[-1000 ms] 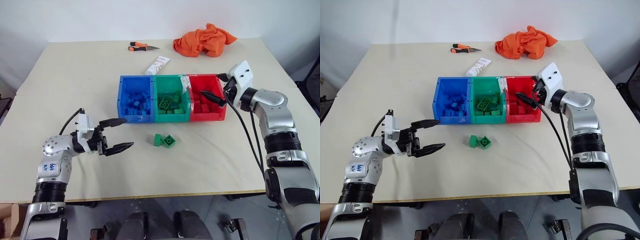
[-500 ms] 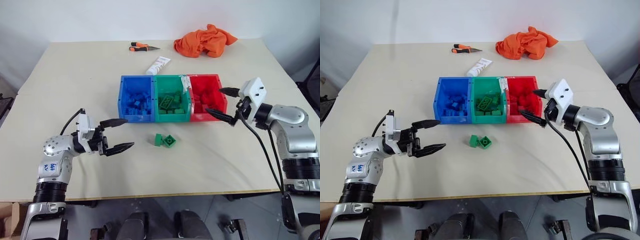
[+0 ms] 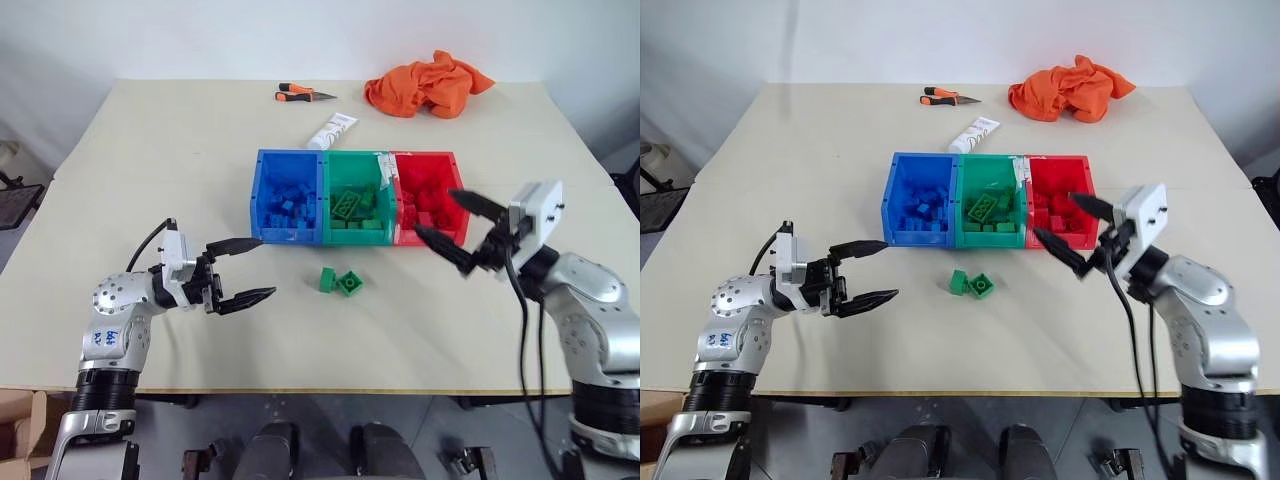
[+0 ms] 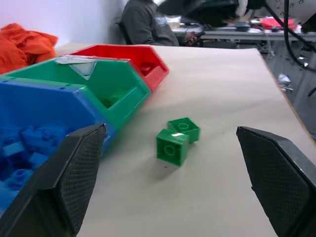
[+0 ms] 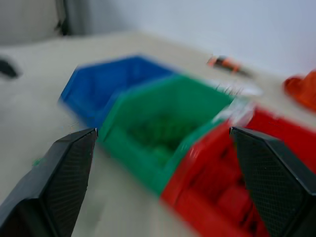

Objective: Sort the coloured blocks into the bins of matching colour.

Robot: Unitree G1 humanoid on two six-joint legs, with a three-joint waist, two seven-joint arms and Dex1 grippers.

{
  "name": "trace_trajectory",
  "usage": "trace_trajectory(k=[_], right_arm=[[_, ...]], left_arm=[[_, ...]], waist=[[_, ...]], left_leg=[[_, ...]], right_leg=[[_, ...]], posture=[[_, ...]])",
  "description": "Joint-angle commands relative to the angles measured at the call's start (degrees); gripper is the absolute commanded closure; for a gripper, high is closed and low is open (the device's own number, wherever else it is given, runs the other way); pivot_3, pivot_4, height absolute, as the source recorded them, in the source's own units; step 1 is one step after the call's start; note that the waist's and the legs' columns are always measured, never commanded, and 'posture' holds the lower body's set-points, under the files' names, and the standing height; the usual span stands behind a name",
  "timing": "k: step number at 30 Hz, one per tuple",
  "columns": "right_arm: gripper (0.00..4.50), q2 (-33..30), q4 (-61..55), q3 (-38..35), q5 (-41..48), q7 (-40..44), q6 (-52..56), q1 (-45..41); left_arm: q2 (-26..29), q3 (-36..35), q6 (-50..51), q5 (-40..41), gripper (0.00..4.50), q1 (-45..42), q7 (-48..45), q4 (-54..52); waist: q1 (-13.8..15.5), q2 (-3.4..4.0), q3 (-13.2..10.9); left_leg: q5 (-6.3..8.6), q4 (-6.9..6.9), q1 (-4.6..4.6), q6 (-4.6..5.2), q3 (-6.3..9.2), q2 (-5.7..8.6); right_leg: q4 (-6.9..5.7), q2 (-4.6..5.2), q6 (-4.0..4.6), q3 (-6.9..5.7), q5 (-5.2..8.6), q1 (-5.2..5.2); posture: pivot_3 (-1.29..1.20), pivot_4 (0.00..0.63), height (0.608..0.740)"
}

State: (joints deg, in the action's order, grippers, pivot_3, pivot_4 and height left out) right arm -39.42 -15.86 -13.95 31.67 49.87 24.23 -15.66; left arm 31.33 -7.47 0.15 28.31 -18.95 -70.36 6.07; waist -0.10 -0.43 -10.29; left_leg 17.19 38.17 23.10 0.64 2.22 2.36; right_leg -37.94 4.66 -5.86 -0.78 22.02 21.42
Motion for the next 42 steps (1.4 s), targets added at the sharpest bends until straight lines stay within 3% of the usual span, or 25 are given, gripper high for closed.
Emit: trace_trajectory(k=[1,9,17,22,30,37,42], right_arm=[[0.04,-5.54,-1.22,-2.61,2.55,6.64,0.42,1.57],[0.04,-13.18,7.59,0.08,-0.69,18.66,-4.12,2.55],[0.04,-12.43,12.7,2.3,-2.26,20.85,-6.81,-1.61],[0.04,-12.02,14.46,3.48,-3.05,21.62,-7.46,-3.49],[0.04,-12.42,14.48,4.59,-4.08,22.51,-8.45,-4.44],[0.04,-15.01,9.65,-0.29,-3.84,22.14,-8.44,3.87],[0.04,-14.06,5.84,-3.25,-3.21,18.9,-7.4,7.51]], left_arm=[[1.06,0.56,0.46,-0.9,0.0,2.22,1.85,-5.46],[4.34,-3.82,3.47,-2.18,0.0,12.84,9.06,-10.81],[7.37,-13.6,5.99,0.31,0.0,26.84,13.52,-19.03],[9.62,-17.02,6.4,0.65,0.0,30.07,12.84,-19.88],[8.73,-6.62,12.53,-3.51,0.0,17.91,19.6,-21.12],[-0.77,11.19,15.22,-11.87,0.0,-0.1,23.8,-14.25],[-4.27,17.44,12.56,-17.18,0.0,-5.0,23.5,-7.91]], waist=[[-0.21,0.0,0.0],[-0.2,0.0,0.0],[0.0,0.0,0.0],[0.14,0.01,0.0],[0.22,0.01,0.0],[1.27,0.03,0.01],[0.88,0.03,0.01]], left_leg=[[0.0,-0.02,-0.02,0.0,-0.01,-0.02],[-0.03,-0.04,-0.16,-0.03,-0.07,-0.11],[-0.03,-0.06,-0.15,-0.04,-0.05,-0.11],[-0.02,-0.09,-0.16,-0.04,-0.04,-0.11],[-0.01,-0.09,-0.15,-0.03,0.04,-0.06],[-0.01,0.01,-0.05,-0.03,0.06,-0.03],[-0.02,0.04,-0.09,-0.04,-0.04,-0.06]], right_leg=[[0.03,-0.02,0.0,0.02,0.0,0.0],[0.1,-0.09,0.04,0.11,0.0,-0.06],[0.19,-0.04,0.05,0.11,0.01,-0.07],[0.25,-0.02,0.06,0.1,0.01,-0.09],[0.3,-0.01,0.06,0.05,0.01,-0.15],[0.08,-0.06,0.03,-0.08,-0.01,-0.14],[0.02,-0.13,0.03,-0.02,-0.01,-0.12]], posture=[[0.0,0.15,0.74],[0.0,0.15,0.74],[0.0,0.15,0.74],[0.0,0.15,0.74],[0.0,0.15,0.74],[0.0,0.15,0.74],[0.0,0.15,0.74]])
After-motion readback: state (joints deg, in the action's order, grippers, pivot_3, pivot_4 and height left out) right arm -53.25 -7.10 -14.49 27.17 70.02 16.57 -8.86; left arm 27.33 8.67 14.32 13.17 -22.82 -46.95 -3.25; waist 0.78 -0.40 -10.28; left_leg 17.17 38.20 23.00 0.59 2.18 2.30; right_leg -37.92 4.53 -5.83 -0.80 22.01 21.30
